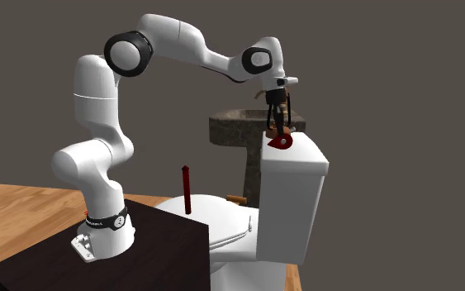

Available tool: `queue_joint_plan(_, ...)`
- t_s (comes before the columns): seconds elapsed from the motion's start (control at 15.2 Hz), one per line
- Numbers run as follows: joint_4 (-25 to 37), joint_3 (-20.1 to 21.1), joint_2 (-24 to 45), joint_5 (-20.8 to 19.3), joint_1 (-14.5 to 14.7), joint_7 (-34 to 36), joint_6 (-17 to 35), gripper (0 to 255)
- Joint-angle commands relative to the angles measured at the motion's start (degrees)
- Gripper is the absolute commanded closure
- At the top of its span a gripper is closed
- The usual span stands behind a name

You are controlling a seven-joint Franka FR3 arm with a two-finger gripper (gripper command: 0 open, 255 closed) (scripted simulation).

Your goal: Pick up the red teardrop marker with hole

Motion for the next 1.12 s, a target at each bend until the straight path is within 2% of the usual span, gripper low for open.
queue_joint_plan(0.0, -0.1, -0.1, 0.1, 0.0, -0.1, 0.0, -0.1, 255)
queue_joint_plan(1.06, 13.5, 0.4, 1.8, -0.6, 1.5, -1.2, -12.3, 255)
